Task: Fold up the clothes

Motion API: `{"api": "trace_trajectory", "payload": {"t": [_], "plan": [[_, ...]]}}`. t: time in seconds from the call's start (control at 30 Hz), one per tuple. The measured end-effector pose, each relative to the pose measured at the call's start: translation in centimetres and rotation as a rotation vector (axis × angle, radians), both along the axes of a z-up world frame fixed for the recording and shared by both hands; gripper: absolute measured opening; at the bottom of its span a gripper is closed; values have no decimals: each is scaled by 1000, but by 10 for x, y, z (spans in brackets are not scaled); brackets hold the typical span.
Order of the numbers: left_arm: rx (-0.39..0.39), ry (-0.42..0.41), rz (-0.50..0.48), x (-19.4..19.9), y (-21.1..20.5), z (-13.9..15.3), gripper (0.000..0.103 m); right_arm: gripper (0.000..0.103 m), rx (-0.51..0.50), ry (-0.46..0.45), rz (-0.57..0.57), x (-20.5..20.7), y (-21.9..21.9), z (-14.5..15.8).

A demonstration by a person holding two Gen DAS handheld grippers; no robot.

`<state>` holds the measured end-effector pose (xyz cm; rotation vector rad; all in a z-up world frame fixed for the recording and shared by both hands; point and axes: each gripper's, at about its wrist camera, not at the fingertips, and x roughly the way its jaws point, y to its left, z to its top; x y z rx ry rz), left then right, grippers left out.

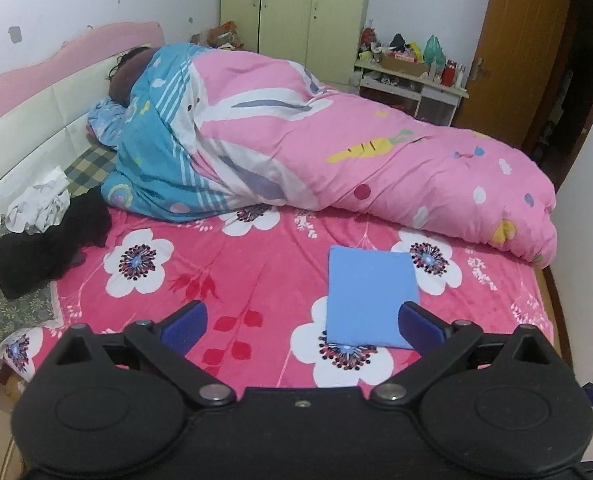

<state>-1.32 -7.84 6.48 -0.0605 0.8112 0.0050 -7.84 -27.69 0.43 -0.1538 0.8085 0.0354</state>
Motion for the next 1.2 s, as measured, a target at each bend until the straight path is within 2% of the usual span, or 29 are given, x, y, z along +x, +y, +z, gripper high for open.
{"api": "trace_trajectory", "payload": {"t": [0.53,1.2], "plan": [[9,30,15,7,8,-8,102,103,-15,31,28,9,11,-5],[31,40,37,4,-2,-12,102,103,-7,48,41,15,3,-13]]}}
